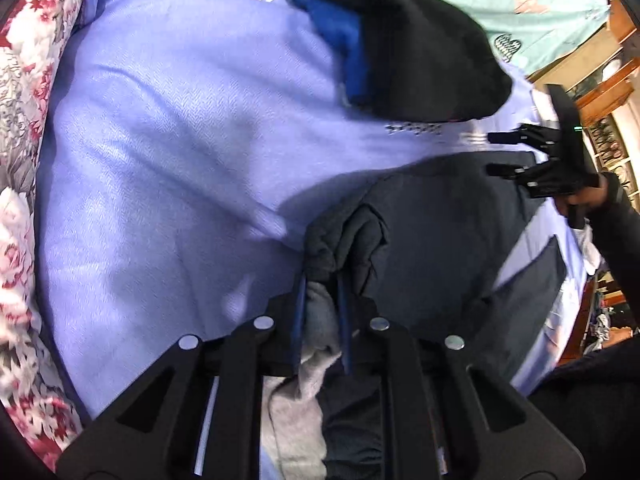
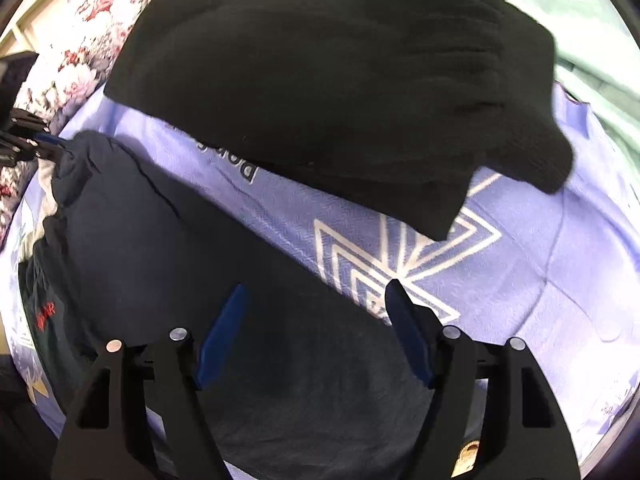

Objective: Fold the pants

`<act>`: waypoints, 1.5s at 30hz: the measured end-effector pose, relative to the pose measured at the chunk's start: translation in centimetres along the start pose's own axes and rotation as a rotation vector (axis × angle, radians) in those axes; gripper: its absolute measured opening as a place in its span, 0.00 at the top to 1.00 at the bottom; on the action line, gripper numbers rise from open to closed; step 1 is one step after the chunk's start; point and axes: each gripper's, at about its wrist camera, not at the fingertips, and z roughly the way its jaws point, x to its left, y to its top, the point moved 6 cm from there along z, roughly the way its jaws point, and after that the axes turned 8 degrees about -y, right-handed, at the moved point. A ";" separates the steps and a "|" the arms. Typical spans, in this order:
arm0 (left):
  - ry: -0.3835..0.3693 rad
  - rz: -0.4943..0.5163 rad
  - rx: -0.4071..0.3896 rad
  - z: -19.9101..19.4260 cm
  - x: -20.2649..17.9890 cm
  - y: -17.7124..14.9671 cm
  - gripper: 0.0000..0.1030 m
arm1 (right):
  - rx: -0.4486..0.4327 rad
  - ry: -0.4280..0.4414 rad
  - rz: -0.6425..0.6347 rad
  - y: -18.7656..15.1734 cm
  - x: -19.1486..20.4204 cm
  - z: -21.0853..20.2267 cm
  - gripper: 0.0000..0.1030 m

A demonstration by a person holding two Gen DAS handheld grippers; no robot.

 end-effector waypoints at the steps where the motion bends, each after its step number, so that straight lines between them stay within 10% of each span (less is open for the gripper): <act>1: -0.008 -0.001 -0.007 -0.5 -0.1 -0.2 0.87 | 0.008 0.002 -0.019 0.2 0.4 0.3 0.29; 6: -0.029 -0.002 -0.041 -2.5 -0.6 -1.0 0.88 | 0.032 0.030 -0.065 1.1 2.6 1.8 0.32; 15: -0.063 -0.010 -0.065 -3.3 -1.2 -2.4 0.89 | 0.105 0.080 -0.124 2.9 4.9 3.4 0.95; 22: -0.036 -0.030 -0.080 -4.3 -1.0 -2.7 0.89 | -0.008 0.141 -0.017 3.6 6.0 -1.3 0.96; 30: -0.053 0.001 -0.100 -6.5 -3.5 -5.5 0.89 | -0.098 0.258 0.057 -4.0 7.9 -8.3 0.96; 45: -0.013 -0.020 -0.022 -6.3 -5.4 -14.9 0.89 | 0.007 0.325 0.188 -17.9 12.3 -8.5 0.96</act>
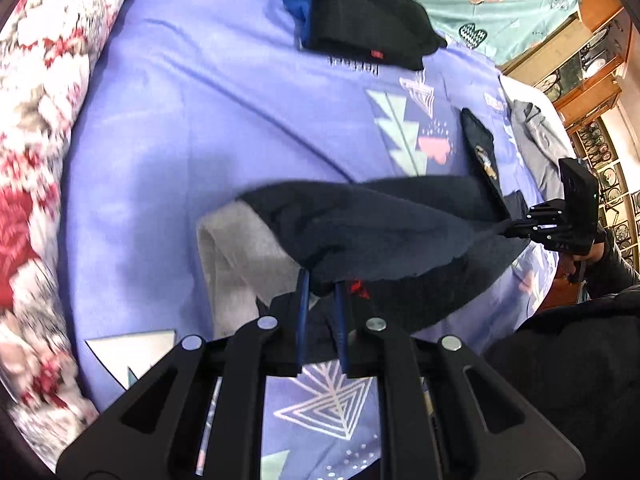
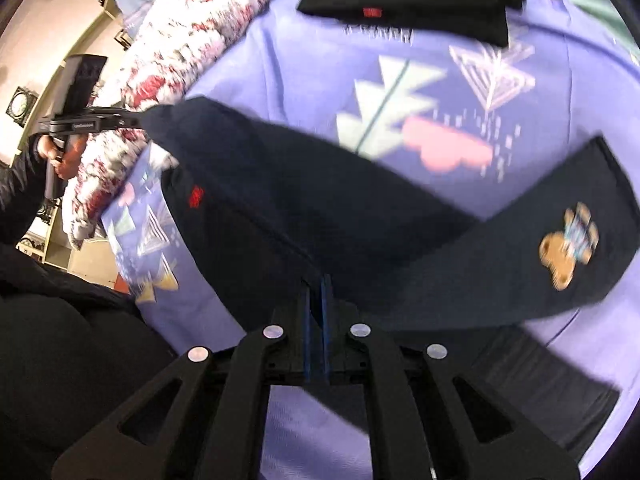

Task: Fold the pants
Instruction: 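Open both tools and lay the folded pants on the sheet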

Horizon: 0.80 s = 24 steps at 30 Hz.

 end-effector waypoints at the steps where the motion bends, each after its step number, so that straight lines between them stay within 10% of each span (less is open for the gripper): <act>1: 0.006 -0.004 0.005 0.4 0.1 -0.4 0.89 | 0.004 -0.001 0.009 -0.4 0.1 0.4 0.95; 9: 0.047 -0.059 0.071 3.7 1.4 -3.5 0.86 | 0.041 -0.098 -0.022 -2.7 0.8 3.1 0.94; 16: 0.132 -0.196 0.057 3.2 3.4 -5.2 0.28 | 0.085 -0.128 -0.076 -2.9 2.4 4.5 0.57; 24: 0.044 -0.449 -0.044 0.5 3.7 -6.0 0.18 | -0.025 -0.103 0.088 -1.0 -0.5 -0.6 0.57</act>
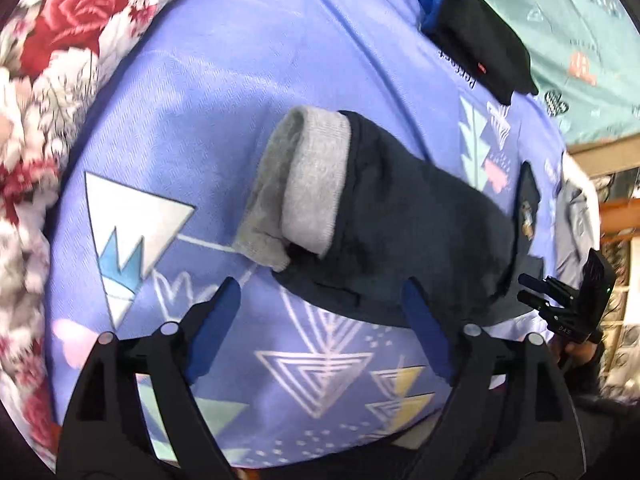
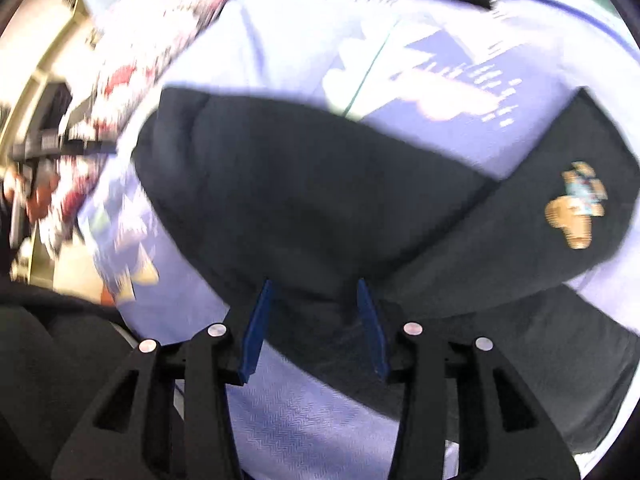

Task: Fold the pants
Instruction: 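Open both tools and lay the folded pants on the sheet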

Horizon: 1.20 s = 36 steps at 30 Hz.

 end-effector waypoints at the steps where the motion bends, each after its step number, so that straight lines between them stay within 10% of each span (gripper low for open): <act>1: -0.006 -0.024 0.001 0.1 0.0 -0.1 0.18 | -0.019 -0.023 0.009 0.3 -0.5 -0.6 0.57; 14: -0.125 -0.355 -0.027 3.8 0.3 0.7 0.20 | -0.048 -0.092 0.010 -1.3 -1.3 -1.3 0.57; 36: -0.224 -0.470 -0.030 6.3 -0.9 2.2 0.22 | 0.115 -0.148 -0.419 -2.6 4.8 5.2 0.58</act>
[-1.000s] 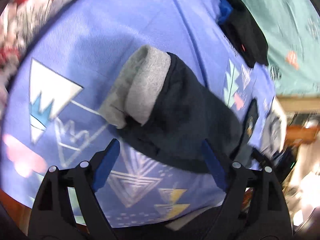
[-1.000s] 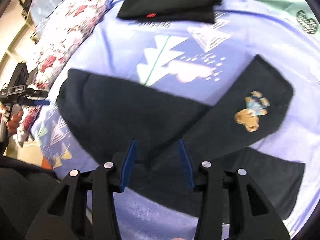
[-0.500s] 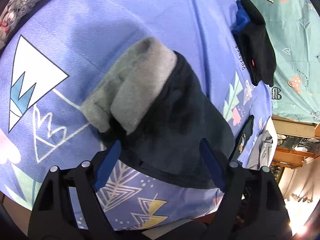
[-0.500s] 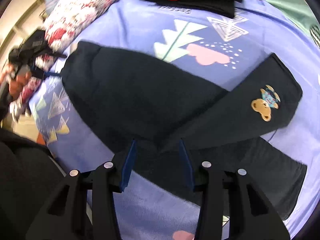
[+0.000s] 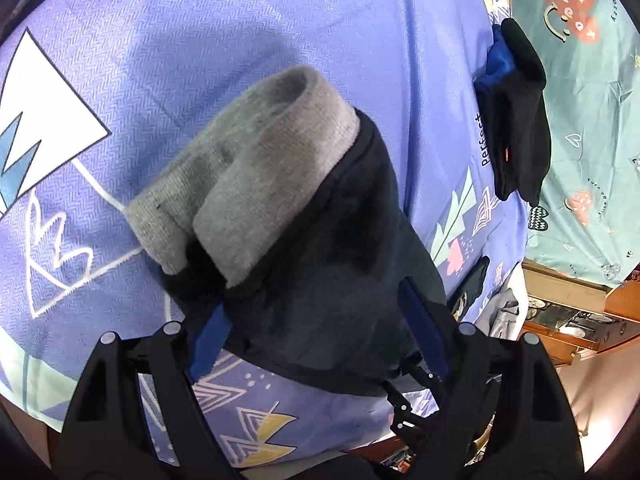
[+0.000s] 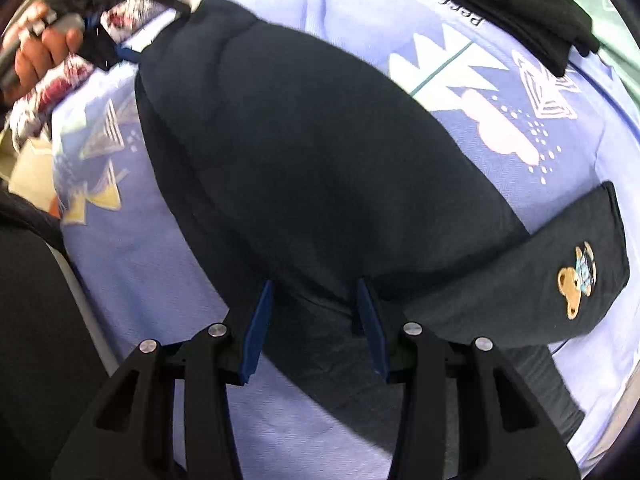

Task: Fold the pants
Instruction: 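Open both tools and lay the folded pants on the sheet, then grasp the grey cuff with left tool while right tool grasps the bear-patch leg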

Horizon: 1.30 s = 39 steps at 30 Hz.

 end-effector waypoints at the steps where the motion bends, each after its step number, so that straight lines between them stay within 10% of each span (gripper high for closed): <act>1: 0.001 0.000 -0.003 -0.1 0.0 0.1 0.22 | 0.006 -0.004 -0.021 0.0 0.1 0.1 0.59; 6: -0.012 -0.028 -0.024 -0.6 0.2 0.5 0.22 | 0.011 -0.026 -0.055 0.3 -0.1 0.5 0.72; 8: 0.000 -0.021 -0.048 -1.1 0.2 0.7 0.25 | 0.005 -0.028 -0.049 0.6 -0.3 0.5 0.93; 11: 0.020 0.023 -0.076 -1.8 -0.6 0.8 0.51 | -0.002 0.004 -0.021 0.7 -0.6 -0.1 0.95; 13: -0.002 0.080 -0.077 -2.2 -1.6 0.6 0.89 | -0.015 0.037 0.008 0.9 -1.0 -1.0 0.95; 23: 0.039 0.189 -0.143 -6.0 -4.2 0.2 0.90 | -0.091 0.174 0.077 1.3 -1.3 -6.7 0.95; 39: 0.300 0.165 -0.094 -3.5 3.1 0.3 0.90 | 0.048 0.238 0.070 -1.0 2.9 -1.9 0.95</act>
